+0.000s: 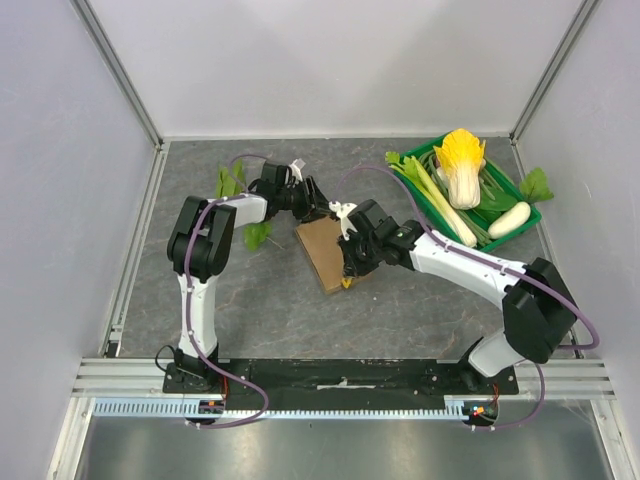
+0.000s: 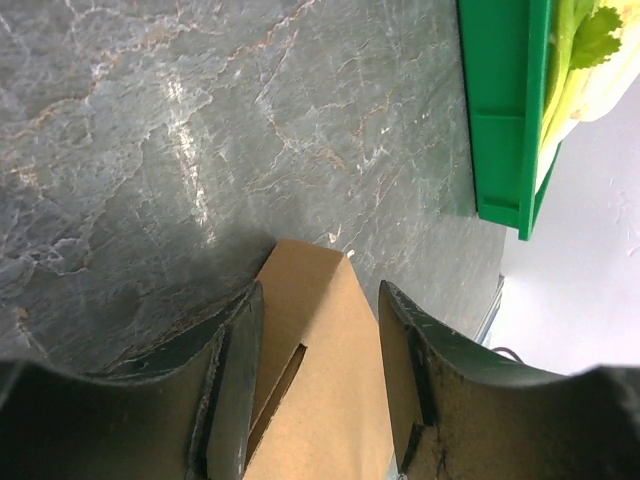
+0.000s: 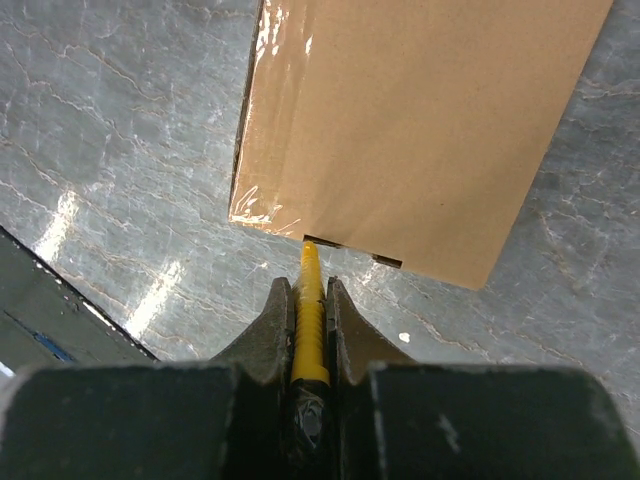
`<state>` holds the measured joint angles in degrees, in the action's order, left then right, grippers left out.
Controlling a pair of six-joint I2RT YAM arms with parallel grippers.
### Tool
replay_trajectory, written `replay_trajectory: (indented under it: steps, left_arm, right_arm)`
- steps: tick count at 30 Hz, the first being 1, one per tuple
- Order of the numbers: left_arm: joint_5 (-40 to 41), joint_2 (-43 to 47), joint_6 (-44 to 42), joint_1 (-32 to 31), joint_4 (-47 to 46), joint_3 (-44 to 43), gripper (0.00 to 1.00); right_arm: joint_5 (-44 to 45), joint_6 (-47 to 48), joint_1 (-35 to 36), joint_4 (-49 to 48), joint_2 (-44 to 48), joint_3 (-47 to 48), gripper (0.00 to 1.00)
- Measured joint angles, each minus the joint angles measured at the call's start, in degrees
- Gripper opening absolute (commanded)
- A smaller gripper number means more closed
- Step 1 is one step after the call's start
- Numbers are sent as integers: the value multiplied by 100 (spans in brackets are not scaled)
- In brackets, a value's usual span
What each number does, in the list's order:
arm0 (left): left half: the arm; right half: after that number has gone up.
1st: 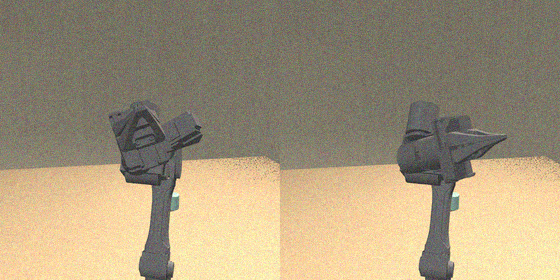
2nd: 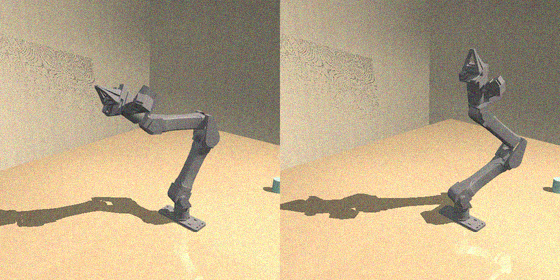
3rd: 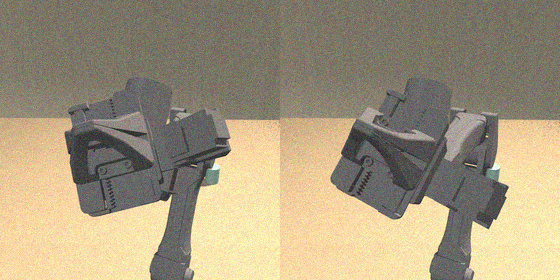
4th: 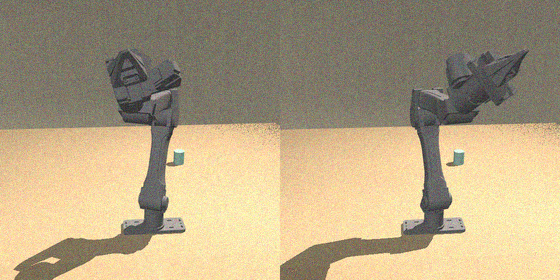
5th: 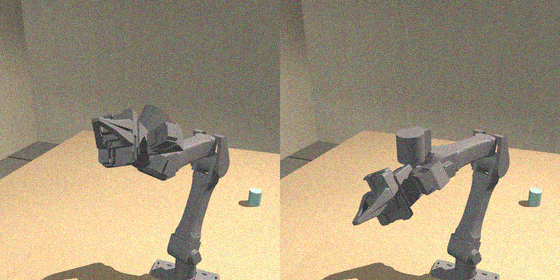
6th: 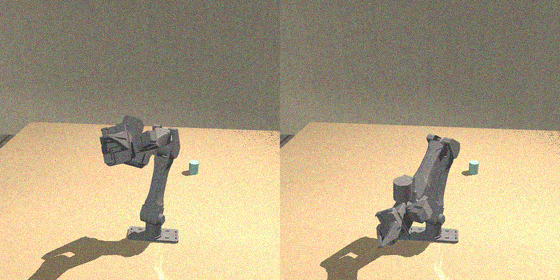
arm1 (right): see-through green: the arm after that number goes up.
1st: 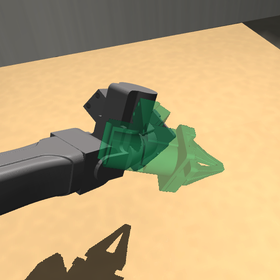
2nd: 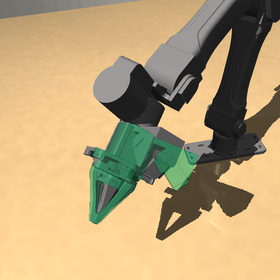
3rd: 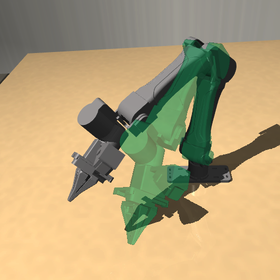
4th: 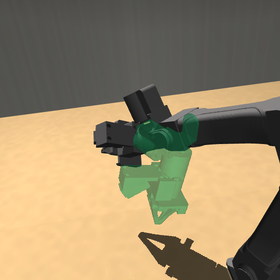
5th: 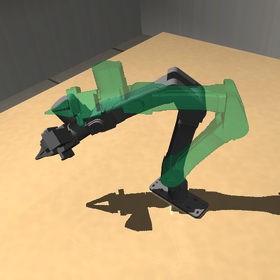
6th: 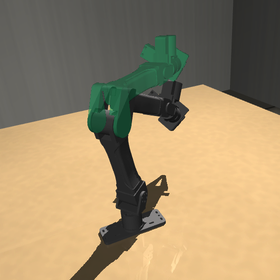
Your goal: Unpack the express box
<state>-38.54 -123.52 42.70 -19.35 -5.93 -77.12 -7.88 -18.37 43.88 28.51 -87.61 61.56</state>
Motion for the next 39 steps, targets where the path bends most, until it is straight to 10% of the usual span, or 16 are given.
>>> replay_trajectory:
  steps: [22,39]
  left_arm:
    - [765,1497,-1001,101,1786,11,67]
    - [3095,3932,-907,332,3713,1961,68]
  right_arm:
    - [-732,380,269,-616,525,221,0]
    - [525,-208,369,-1357,522,28,0]
